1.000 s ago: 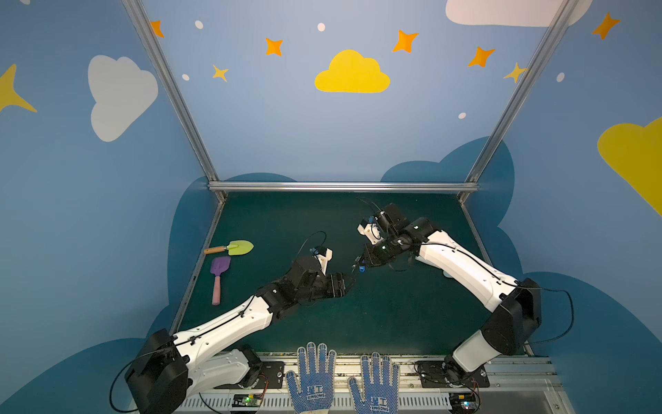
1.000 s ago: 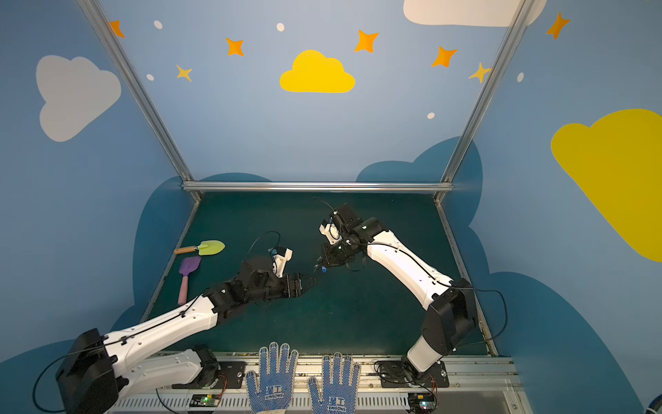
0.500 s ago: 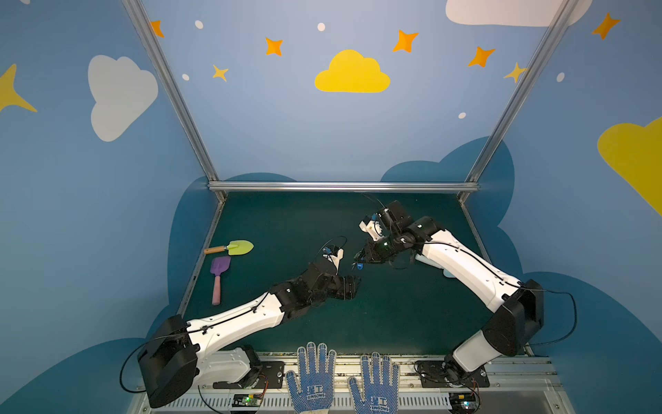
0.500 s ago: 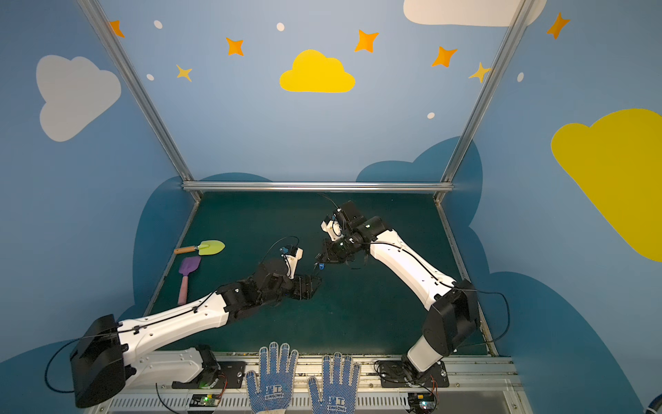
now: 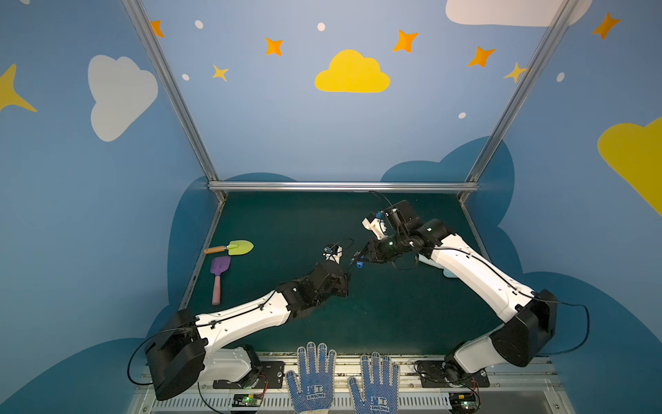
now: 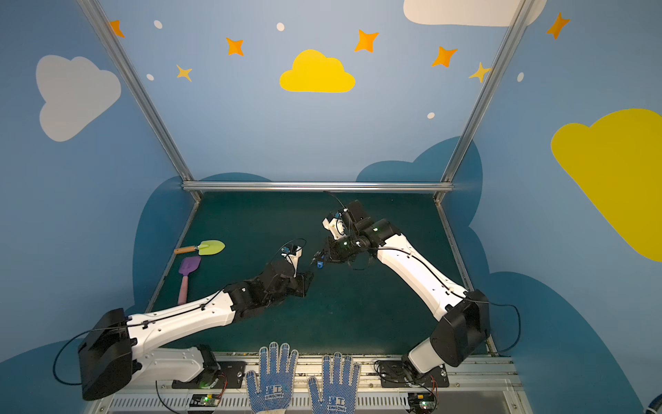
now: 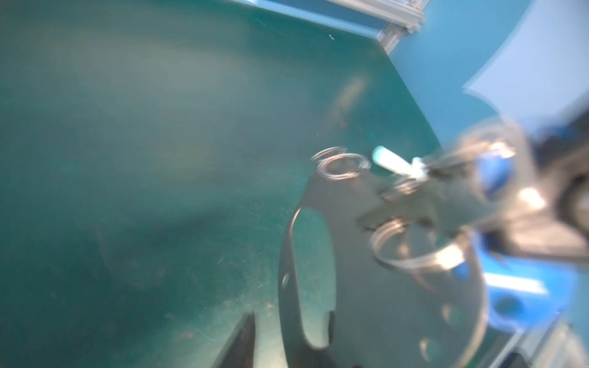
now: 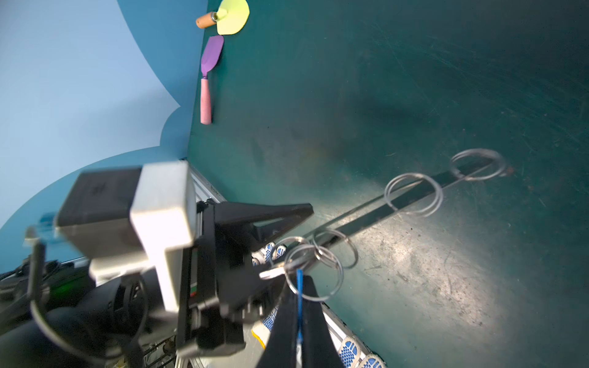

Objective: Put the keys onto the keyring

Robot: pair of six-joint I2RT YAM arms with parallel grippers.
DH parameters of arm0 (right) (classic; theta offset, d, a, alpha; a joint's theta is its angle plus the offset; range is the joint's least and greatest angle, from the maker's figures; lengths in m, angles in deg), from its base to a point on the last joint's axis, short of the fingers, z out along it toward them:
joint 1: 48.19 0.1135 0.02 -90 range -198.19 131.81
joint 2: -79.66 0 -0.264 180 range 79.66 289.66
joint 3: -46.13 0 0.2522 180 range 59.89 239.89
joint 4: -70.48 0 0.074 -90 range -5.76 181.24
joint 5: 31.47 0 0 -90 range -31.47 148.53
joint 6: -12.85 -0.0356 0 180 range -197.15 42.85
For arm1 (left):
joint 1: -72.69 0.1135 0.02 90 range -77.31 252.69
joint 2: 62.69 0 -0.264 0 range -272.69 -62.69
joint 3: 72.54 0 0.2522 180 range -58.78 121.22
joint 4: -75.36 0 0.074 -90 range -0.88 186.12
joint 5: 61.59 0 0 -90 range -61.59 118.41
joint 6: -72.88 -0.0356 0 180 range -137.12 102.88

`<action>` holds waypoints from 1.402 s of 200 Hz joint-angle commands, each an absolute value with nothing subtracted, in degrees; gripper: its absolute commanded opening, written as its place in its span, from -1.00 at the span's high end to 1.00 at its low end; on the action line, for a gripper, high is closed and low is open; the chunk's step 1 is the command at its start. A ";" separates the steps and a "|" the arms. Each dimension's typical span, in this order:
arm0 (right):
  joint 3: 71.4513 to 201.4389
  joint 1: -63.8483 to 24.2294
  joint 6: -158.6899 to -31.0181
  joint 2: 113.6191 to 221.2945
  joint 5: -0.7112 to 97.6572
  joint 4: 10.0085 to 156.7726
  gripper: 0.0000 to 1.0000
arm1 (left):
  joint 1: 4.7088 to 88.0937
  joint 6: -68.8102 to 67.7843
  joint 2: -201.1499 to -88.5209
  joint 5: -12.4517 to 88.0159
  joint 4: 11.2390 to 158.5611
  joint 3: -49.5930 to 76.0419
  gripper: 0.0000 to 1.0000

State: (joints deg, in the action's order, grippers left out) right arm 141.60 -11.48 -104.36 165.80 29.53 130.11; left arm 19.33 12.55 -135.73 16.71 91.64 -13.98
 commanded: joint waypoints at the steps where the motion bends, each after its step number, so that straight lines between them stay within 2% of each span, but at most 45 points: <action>1: 140.28 -12.20 -105.25 163.61 26.76 128.72 1.00 | 19.77 10.54 -134.47 12.89 93.22 -11.84 0.71; 18: 139.46 -12.81 -105.51 162.99 25.91 128.36 1.00 | 20.02 8.97 -133.52 14.15 93.49 -11.75 0.93; 74: 136.02 -16.64 -106.73 161.67 22.36 125.68 1.00 | 21.37 6.61 -129.59 18.45 95.00 -13.42 0.93; 133: 130.47 -18.74 -106.51 161.04 21.24 122.42 1.00 | 24.55 10.17 -127.10 23.31 93.02 -17.61 0.93; 185: 122.59 -19.54 -106.05 161.29 24.04 117.43 1.00 | 28.62 13.77 -132.33 30.61 91.37 -17.13 0.93; 239: 115.56 -19.50 -106.32 161.63 25.80 110.42 1.00 | 39.43 20.44 -139.95 45.28 82.45 -17.98 0.93; 280: 114.12 -19.45 -106.15 163.15 25.92 108.80 1.00 | 45.41 20.49 -145.51 45.19 92.73 -13.44 0.93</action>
